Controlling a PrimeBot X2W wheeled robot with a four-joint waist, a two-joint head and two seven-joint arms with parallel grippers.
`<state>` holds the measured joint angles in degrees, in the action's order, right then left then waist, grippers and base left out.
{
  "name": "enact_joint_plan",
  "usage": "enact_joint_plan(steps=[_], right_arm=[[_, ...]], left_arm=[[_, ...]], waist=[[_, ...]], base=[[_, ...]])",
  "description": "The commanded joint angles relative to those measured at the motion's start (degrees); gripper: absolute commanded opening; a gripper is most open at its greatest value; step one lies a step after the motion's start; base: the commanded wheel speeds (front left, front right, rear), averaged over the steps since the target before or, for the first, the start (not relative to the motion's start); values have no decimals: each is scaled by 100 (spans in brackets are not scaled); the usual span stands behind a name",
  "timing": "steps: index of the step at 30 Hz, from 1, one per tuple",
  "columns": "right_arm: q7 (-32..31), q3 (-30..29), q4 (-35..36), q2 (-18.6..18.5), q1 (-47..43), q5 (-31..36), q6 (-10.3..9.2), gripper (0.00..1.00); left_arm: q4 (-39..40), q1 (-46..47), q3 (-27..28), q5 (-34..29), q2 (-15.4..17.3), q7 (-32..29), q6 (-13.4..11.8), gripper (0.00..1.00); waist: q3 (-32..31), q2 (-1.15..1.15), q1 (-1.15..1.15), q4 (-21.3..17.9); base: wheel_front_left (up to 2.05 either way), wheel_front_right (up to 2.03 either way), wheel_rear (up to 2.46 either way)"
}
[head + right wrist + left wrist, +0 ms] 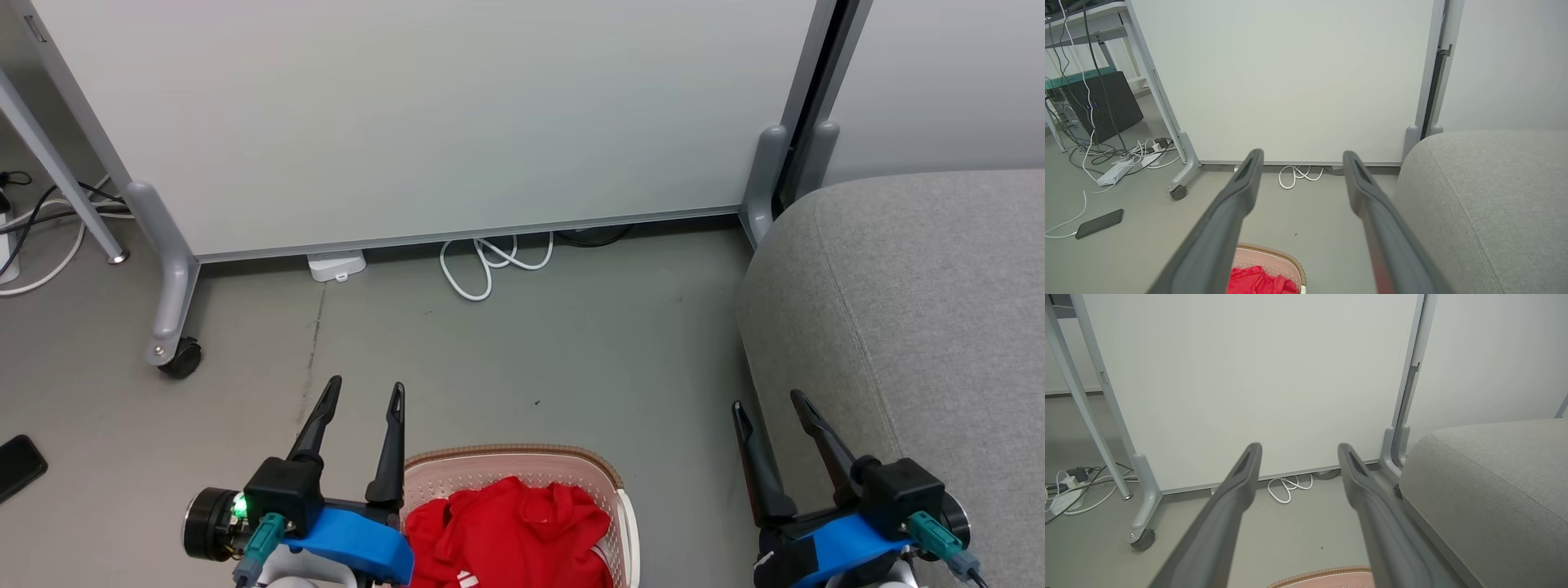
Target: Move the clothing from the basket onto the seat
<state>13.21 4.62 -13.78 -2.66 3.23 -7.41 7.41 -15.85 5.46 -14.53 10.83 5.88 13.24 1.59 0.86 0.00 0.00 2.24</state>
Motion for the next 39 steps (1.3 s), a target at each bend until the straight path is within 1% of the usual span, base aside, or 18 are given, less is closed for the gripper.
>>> enact_joint_plan(steps=[1,7,17,32,36,39], right_arm=[[52,13,24,-34,25,108,12,100],[125,53,6,-35,15,423,13,100],[213,104,-44,-36,-24,787,14,100],[203,91,-69,-35,-8,691,14,100],[203,43,-26,-35,17,726,14,100],[203,20,29,-77,125,763,13,100]], left_arm=[[-1,28,3,-103,6,47,33,100],[-167,31,8,-369,-51,116,212,100],[-411,76,36,-721,-125,209,334,100],[-473,102,186,-779,-201,204,409,100],[-567,274,87,-826,-207,204,463,100],[-739,503,-65,-871,-170,203,518,100]], waist=[[0,0,0,3],[-11,0,0,31],[-37,0,0,53],[-18,0,0,68],[43,0,0,32],[203,0,0,-49]], base=[[0,0,0],[0,0,0],[0,0,0],[0,0,0],[0,0,0],[0,0,0]])
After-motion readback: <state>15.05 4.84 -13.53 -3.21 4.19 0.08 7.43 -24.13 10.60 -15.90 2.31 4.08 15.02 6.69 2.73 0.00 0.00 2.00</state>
